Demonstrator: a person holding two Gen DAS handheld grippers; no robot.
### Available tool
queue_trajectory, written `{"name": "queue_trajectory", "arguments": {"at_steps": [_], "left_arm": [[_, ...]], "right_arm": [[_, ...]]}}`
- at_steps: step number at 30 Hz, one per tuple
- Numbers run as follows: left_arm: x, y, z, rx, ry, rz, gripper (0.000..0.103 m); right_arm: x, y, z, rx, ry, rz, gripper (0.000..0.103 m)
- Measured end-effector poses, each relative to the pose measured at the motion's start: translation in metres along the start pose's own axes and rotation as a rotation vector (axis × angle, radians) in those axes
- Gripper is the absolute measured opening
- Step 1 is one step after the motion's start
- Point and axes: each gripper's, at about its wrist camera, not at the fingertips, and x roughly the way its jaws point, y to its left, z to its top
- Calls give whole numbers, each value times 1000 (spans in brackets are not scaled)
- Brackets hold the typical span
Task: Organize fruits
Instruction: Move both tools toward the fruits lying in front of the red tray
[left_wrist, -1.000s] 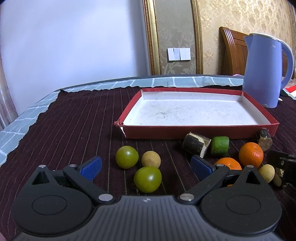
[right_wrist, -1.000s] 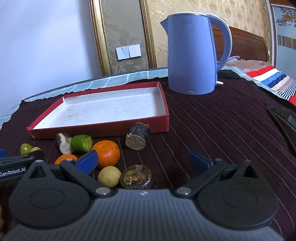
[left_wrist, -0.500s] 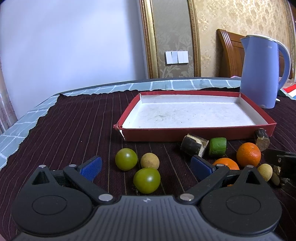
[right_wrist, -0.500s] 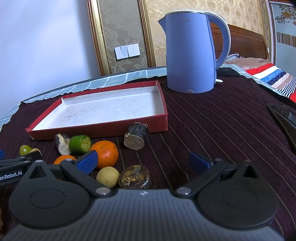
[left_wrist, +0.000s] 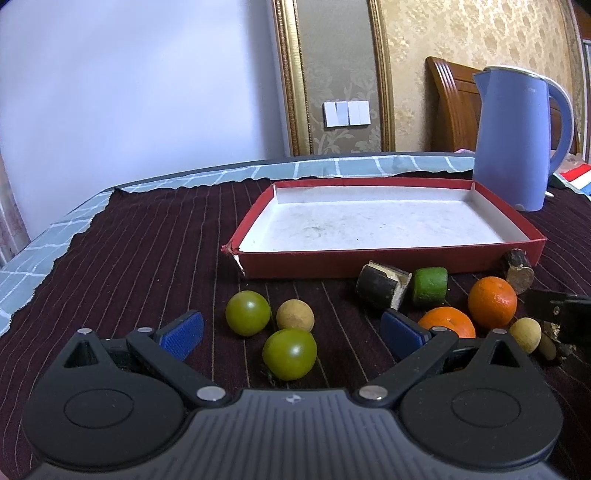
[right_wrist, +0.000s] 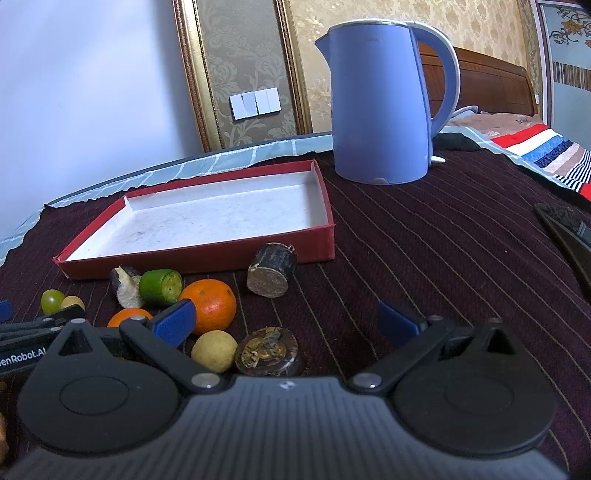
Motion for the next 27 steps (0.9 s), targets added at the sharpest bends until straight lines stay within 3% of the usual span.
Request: {"name": "queue_trajectory", "arguments": {"at_steps": [7, 14, 20, 27], "left_arm": [[-2, 0, -5, 9, 0, -58, 103], [-5, 2, -14, 28, 1, -118, 103], [-13, -3, -17, 59, 11, -234, 103], [-11, -14, -16, 74, 8, -239, 103]], "right_arm": [[-1, -2, 0, -12, -10, 1, 103], [-19, -11, 0, -109, -80, 30, 103], [-29, -20, -1, -160, -61, 82, 103], [-29, -24, -10, -217, -31, 114, 103]]}}
